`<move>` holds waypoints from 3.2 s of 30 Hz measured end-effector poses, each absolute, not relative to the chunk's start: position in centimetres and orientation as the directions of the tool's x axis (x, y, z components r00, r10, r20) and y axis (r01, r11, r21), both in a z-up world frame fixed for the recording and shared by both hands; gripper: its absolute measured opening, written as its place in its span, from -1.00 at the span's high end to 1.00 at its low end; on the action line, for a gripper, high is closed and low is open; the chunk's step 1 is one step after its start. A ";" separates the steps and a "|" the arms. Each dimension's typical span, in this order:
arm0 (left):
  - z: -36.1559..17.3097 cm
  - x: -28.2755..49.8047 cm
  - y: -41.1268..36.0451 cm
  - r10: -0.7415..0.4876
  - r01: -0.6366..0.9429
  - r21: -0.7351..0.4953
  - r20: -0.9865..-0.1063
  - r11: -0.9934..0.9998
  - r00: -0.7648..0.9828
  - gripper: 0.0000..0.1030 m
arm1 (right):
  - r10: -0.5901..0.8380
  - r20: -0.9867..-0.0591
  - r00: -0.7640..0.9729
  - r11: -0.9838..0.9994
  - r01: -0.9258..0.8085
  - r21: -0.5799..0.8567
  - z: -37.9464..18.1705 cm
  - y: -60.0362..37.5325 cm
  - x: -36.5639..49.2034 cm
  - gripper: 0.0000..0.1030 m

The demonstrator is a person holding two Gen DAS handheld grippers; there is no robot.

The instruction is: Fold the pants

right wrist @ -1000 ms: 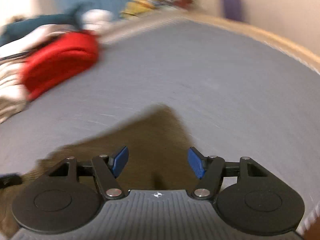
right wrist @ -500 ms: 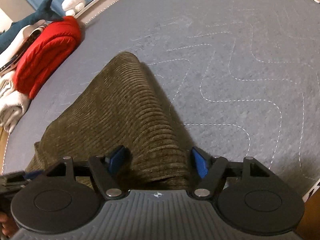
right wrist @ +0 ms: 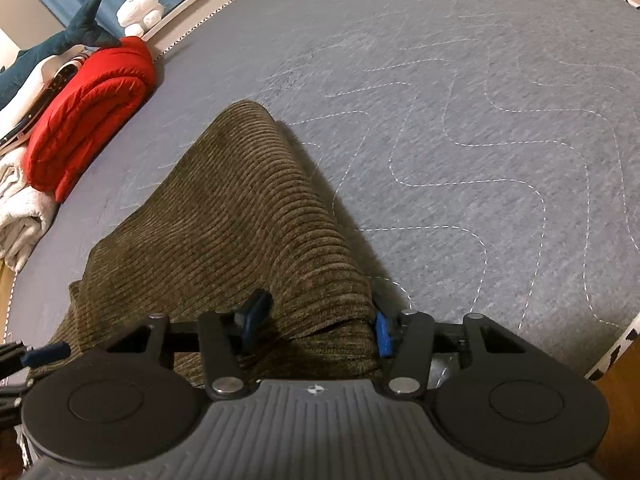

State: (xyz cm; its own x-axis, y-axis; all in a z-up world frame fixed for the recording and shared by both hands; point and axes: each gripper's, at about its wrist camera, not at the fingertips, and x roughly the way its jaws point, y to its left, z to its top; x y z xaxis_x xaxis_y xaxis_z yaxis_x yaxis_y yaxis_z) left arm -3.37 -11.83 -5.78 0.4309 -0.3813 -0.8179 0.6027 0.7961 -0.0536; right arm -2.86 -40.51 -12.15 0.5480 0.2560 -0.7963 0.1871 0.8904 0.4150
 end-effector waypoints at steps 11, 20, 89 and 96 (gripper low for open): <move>-4.8 0.5 -10.7 -0.391 0.527 -0.071 -0.754 0.847 0.528 0.52 | 0.223 -0.801 0.555 0.903 0.192 0.385 -11.6 -40.2 -3.0 0.27; -6.7 4.2 -8.6 -0.108 0.268 0.055 -0.823 0.962 0.558 0.76 | 0.198 -0.797 0.571 0.910 0.196 0.366 -11.1 -40.2 -3.6 0.03; 2.1 -7.8 19.8 -0.068 -0.326 -0.299 -0.821 0.897 0.566 0.51 | 0.645 -0.580 0.498 0.764 -0.434 0.477 -5.5 -12.8 1.0 -0.57; -0.3 -6.9 21.2 -0.155 -0.345 -0.387 -0.826 0.855 0.541 -0.96 | 0.573 -0.729 0.376 0.817 -0.188 0.545 -12.1 -10.7 2.4 -0.57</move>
